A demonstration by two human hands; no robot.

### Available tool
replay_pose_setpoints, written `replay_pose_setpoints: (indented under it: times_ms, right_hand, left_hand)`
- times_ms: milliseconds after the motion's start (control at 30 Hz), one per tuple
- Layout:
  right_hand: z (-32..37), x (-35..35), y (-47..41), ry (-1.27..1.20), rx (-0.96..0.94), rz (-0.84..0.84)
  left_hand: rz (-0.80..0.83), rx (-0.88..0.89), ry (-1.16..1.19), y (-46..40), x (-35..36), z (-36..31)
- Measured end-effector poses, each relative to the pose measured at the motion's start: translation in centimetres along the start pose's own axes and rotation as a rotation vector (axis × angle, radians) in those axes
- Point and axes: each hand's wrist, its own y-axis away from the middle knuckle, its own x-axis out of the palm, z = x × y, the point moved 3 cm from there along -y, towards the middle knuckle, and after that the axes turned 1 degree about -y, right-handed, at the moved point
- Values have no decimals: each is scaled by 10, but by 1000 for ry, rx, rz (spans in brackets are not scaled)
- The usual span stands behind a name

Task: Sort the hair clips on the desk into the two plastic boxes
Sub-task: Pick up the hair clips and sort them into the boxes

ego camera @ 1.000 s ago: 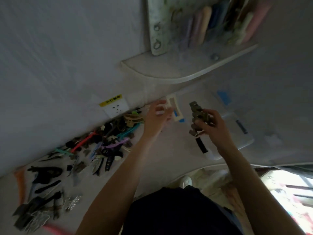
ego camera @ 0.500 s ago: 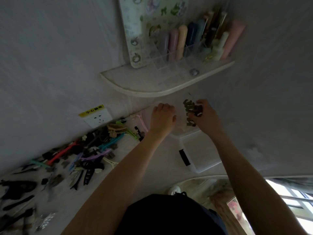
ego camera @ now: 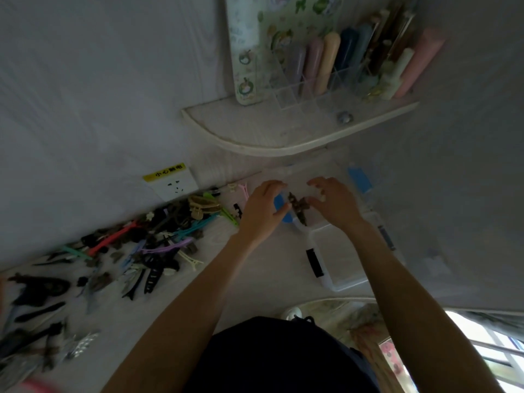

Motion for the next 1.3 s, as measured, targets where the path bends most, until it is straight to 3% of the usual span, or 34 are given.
replay_pose_setpoints:
  times_ms: [100, 167, 267, 367, 500, 667, 967, 1133, 1300]
  right_hand:
    - [19, -11, 18, -47, -143, -198]
    - [40, -7, 36, -120, -253, -224]
    - [66, 27, 53, -141, -406, -103]
    - [82, 80, 50, -69, -426, 157]
    - [108, 137, 27, 49, -466, 279]
    - [153, 175, -6, 209, -575, 245]
    - [128, 171, -3, 269, -366, 107]
    - [123, 144, 10, -63, -273, 6]
    - [108, 124, 33, -366, -224, -1]
  left_hand:
    - [-67, -87, 79, 10, -18, 4]
    - [-154, -128, 112, 27, -38, 17]
    - [-242, -210, 75, 70, -72, 50]
    - [-282, -423, -48, 112, -107, 92]
    - [-209, -620, -215, 135, -136, 133]
    - [-91, -523, -297, 125, -141, 140]
    - [136, -329, -561, 81, -116, 137]
    - [39, -368, -466, 80, -121, 142]
    - [-190, -217, -444, 95, -140, 123]
